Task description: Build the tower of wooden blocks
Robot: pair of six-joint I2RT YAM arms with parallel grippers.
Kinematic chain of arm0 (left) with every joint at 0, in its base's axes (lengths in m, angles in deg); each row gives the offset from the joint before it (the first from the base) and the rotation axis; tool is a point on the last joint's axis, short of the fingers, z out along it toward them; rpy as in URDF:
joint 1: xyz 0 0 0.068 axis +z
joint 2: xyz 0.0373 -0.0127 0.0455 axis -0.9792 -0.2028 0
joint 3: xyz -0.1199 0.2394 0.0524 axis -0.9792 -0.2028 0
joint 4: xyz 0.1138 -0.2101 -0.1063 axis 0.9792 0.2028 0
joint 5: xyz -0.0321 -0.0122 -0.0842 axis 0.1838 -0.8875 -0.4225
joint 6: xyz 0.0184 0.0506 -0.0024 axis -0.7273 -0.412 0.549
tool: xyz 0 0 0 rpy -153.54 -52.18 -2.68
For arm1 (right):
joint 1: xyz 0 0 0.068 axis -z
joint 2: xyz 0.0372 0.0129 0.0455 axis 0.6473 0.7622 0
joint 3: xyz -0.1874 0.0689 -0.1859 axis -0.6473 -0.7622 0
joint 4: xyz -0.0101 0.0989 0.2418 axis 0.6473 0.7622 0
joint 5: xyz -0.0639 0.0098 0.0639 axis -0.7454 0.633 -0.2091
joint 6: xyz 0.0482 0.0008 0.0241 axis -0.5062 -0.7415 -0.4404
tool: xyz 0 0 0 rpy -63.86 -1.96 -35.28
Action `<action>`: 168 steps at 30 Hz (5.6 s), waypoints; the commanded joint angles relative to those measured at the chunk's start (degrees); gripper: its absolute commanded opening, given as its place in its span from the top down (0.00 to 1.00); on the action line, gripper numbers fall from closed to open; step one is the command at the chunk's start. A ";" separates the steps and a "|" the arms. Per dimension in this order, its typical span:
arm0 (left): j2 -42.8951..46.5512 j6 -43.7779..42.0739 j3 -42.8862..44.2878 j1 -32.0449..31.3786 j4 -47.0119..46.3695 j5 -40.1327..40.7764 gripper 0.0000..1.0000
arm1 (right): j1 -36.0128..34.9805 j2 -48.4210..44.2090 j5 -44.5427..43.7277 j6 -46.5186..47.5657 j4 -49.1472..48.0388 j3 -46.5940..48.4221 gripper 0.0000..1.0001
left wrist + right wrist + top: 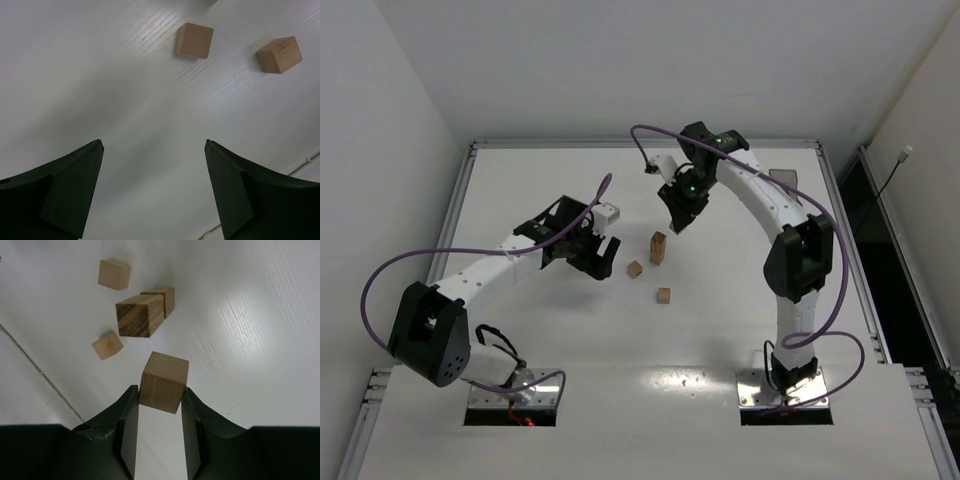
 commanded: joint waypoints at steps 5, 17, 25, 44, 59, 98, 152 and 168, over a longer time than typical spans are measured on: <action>1.57 0.09 1.09 -0.09 -1.34 0.68 0.21 | -5.16 -1.86 -4.47 0.88 -1.03 3.67 1.00; 1.57 0.09 1.09 -0.09 -1.34 0.68 0.21 | -8.33 -0.72 -6.94 0.36 -1.55 4.72 1.00; 1.57 0.09 1.09 -0.09 -1.87 0.68 0.21 | -9.47 1.04 -6.94 -0.16 -1.55 5.87 1.00; 1.57 0.62 1.09 -0.09 -1.87 1.20 0.21 | -9.48 3.33 -5.36 -0.17 -1.03 6.92 1.00; 1.57 0.62 1.09 -0.09 -1.34 1.20 0.21 | -9.48 4.38 -4.30 -0.17 -0.50 7.45 0.98; 2.10 0.62 0.56 -0.09 -1.34 1.20 0.21 | -9.48 5.44 -4.39 -0.17 0.56 7.98 0.54; -6.59 2.64 -21.58 -9.93 -56.80 2.62 0.34 | 23.31 -26.20 1.32 -14.58 -27.13 -16.90 0.19; -16.53 1.06 -15.00 -8.88 -57.77 0.24 0.41 | 23.83 -23.22 1.85 -14.58 -25.55 -15.84 0.18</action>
